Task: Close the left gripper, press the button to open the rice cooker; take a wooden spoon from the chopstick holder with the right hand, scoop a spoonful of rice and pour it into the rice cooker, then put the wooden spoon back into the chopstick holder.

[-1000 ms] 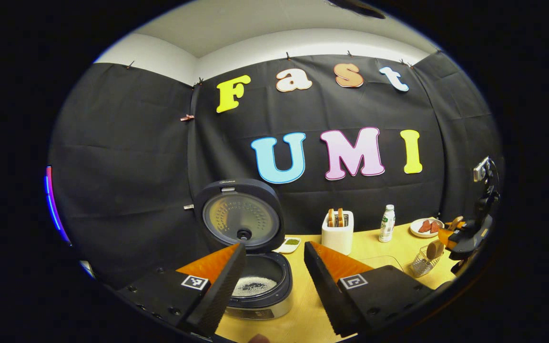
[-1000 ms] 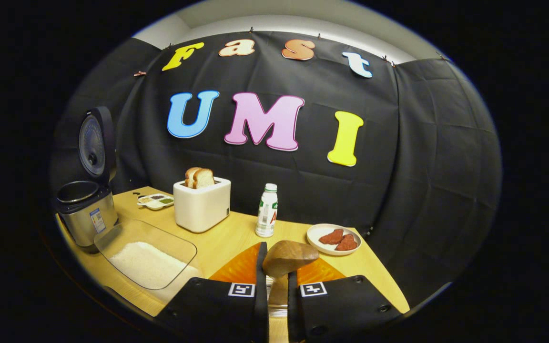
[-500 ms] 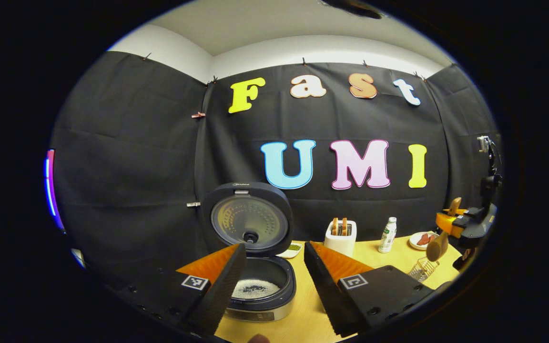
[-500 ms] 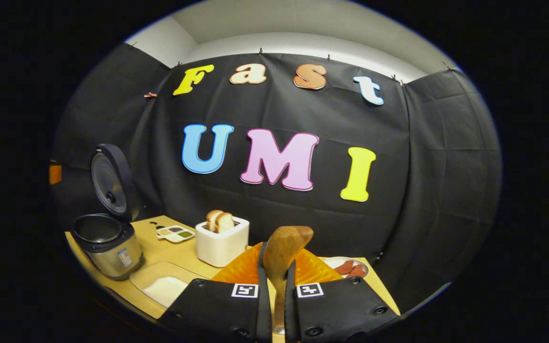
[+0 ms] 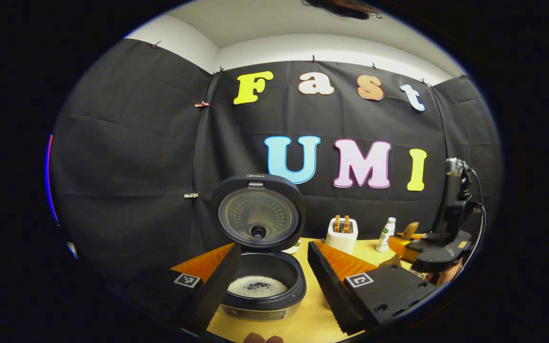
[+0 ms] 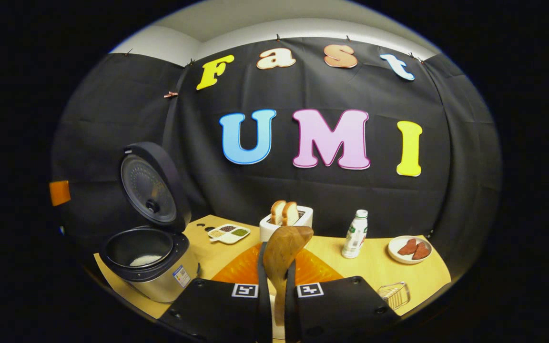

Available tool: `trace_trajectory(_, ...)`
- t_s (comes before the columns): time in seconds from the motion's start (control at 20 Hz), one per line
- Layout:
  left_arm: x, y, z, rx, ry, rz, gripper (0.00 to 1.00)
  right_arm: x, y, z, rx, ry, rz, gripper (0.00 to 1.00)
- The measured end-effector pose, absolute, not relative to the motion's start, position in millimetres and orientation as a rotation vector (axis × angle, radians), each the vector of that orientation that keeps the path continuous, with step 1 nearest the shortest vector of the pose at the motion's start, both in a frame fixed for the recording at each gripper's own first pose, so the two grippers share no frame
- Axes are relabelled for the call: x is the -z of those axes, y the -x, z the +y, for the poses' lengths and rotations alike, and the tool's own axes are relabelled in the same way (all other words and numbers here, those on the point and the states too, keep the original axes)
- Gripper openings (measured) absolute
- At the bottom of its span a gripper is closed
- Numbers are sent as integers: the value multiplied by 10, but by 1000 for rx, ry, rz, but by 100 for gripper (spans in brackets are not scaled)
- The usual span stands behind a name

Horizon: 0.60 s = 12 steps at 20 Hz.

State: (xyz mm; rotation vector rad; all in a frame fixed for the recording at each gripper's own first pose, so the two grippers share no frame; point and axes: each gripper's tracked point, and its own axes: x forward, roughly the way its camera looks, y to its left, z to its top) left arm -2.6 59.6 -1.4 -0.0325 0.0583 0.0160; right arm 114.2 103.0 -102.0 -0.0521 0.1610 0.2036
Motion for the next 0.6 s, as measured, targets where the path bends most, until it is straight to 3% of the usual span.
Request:
trace_trajectory(0.35, 21, -77, 798, 49, -20, 69, 94, 1807, -1192, 1345, -177, 52, 283, 15)
trace_trajectory(0.6, 61, -124, 937, 73, 26, 62, 95, 1892, -1183, 1523, -154, -3, 301, 14)
